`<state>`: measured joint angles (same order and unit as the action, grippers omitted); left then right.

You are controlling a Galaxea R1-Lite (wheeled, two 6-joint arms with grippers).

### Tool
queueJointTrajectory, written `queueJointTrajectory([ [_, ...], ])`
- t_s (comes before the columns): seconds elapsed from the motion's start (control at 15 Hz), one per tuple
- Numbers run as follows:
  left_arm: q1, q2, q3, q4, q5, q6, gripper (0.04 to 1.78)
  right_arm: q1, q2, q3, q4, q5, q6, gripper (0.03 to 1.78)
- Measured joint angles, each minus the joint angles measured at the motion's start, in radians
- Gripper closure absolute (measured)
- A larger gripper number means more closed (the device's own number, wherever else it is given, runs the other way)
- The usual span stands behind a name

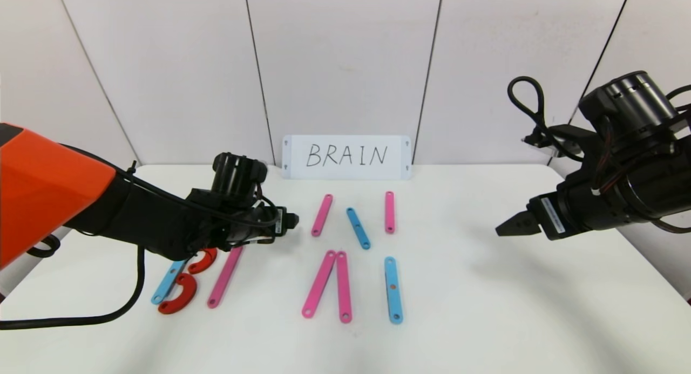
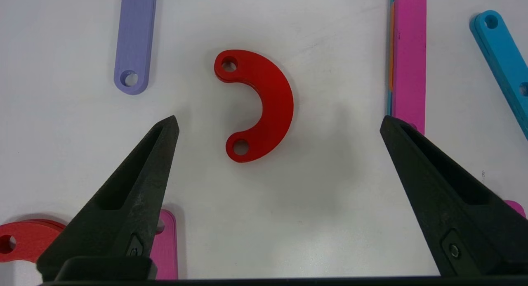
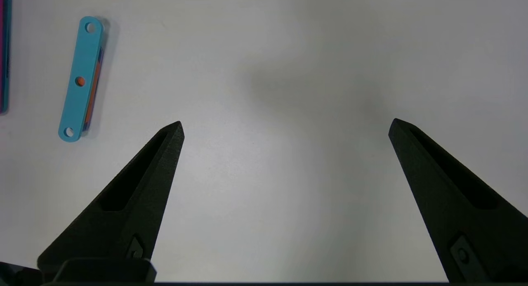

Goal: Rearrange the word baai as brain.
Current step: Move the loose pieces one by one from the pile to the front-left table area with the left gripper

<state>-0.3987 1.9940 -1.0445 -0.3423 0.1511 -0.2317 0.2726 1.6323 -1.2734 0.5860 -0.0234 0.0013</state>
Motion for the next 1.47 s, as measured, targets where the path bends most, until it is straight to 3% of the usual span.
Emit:
queueJointTrajectory([
  [1.2, -0.008, 0.086, -0.026, 0.002, 0.003, 0.027, 0.11, 0.000, 0.011, 0.000, 0.000, 0.000, 0.000, 0.07],
  [1.47, -0.008, 0.095, -0.023, -0.006, 0.050, 0.050, 0.11, 0.000, 0.011, 0.000, 0.000, 0.000, 0.000, 0.07],
])
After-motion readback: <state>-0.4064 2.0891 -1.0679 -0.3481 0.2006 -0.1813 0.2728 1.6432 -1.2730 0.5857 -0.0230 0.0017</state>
